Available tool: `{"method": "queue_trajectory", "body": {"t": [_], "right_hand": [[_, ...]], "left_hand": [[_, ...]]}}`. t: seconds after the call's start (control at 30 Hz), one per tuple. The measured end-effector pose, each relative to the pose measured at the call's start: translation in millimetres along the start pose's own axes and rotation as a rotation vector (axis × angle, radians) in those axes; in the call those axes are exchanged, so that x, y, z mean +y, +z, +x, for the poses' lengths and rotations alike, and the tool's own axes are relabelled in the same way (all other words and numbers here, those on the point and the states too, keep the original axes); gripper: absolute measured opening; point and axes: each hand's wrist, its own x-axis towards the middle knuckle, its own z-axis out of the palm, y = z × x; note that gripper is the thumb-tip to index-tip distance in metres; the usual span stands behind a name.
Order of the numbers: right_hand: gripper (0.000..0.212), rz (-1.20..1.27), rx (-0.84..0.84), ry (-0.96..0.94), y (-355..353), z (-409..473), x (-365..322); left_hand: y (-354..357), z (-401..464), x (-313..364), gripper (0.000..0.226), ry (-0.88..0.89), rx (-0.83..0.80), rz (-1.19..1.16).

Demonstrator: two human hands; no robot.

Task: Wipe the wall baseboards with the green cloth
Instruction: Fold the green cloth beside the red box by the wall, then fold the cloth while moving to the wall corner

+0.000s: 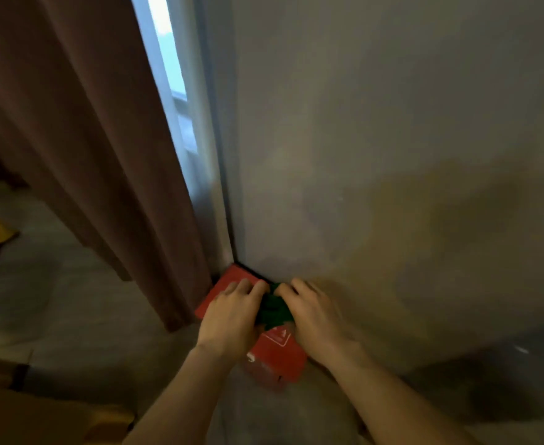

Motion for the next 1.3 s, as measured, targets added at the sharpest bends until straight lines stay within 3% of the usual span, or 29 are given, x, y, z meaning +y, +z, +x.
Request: {"method": "queue_trajectory", "body": {"t": [0.3, 0.63, 1.0, 1.3], "right_hand": [[0.047, -0.061, 0.261, 0.081, -148.4, -102.0, -120.5], [0.049, -0.164, 0.417, 0.061, -247.7, -161.5, -185.7], [0.050, -0.226, 0.553, 0.055, -308.3, -240.7, -186.4], [0.050, -0.287, 0.659, 0.166, -361.3, -371.8, -123.0]], "left_hand": [[-175.4, -106.0, 45.8, 0.047, 0.158, 0.214, 0.051], [-284.7, -169.5, 75.4, 0.047, 0.257, 0.385, 0.082], [-330.7, -215.4, 148.5, 0.045, 0.334, 0.493, 0.105], [-334.1, -246.7, 293.3, 0.043, 0.481, 0.529, 0.117]]}}
